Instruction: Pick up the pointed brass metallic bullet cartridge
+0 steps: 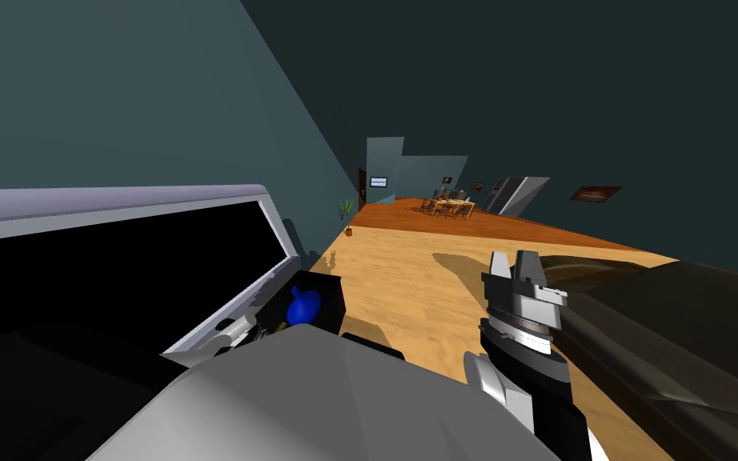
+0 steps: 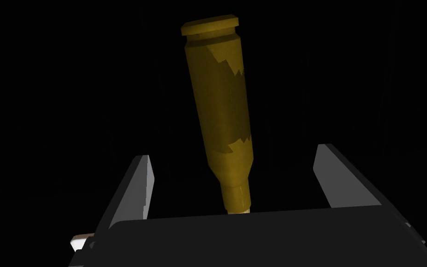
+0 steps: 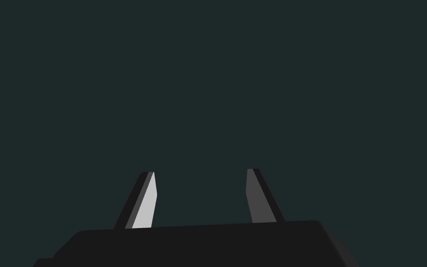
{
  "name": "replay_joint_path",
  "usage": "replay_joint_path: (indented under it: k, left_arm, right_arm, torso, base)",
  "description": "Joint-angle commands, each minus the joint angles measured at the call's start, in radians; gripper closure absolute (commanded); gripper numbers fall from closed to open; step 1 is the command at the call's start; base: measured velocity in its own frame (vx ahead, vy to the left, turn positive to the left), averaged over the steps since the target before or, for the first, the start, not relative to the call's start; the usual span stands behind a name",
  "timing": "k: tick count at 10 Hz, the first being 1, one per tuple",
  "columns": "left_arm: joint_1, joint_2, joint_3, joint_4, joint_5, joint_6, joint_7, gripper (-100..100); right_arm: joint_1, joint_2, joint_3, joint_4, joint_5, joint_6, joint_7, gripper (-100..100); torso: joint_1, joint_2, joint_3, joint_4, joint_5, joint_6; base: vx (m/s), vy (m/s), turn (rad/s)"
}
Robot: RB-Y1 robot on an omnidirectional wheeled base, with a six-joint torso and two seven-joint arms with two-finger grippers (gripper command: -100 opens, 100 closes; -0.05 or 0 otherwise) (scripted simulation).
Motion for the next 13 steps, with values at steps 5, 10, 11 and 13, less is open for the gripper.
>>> replay_joint_path:
  k: [5,10,11,13]
  left_arm:
    - [-0.036,-0.05,0.007,0.057,-0.011,-0.072,-0.037,-100]
    - [-0.028,-0.051,0.005,0.045,-0.015,-0.067,-0.023,100]
    - [-0.028,-0.051,0.005,0.045,-0.015,-0.067,-0.023,100]
    - [-0.028,-0.051,0.005,0.045,-0.015,-0.067,-0.023,0]
  right_arm:
    - [0.0,0.0,0.0,0.0,0.0,0.0,0.0,0]
    - [0.0,0.0,0.0,0.0,0.0,0.0,0.0,0]
    - [0.0,0.0,0.0,0.0,0.0,0.0,0.0,0]
    - [0.0,0.0,0.0,0.0,0.0,0.0,0.0,0]
  torso:
    - [-0.002,0.0,0.0,0.0,0.0,0.0]
    - [-0.003,0.001,0.0,0.0,0.0,0.001]
    - [-0.003,0.001,0.0,0.0,0.0,0.001]
    - [-0.002,0.001,0.0,0.0,0.0,0.0]
  base:
    - [0.014,0.024,0.045]
    - [-0.001,-0.001,-0.002]
    - [0.0,0.0,0.0]
    - [0.0,0.0,0.0]
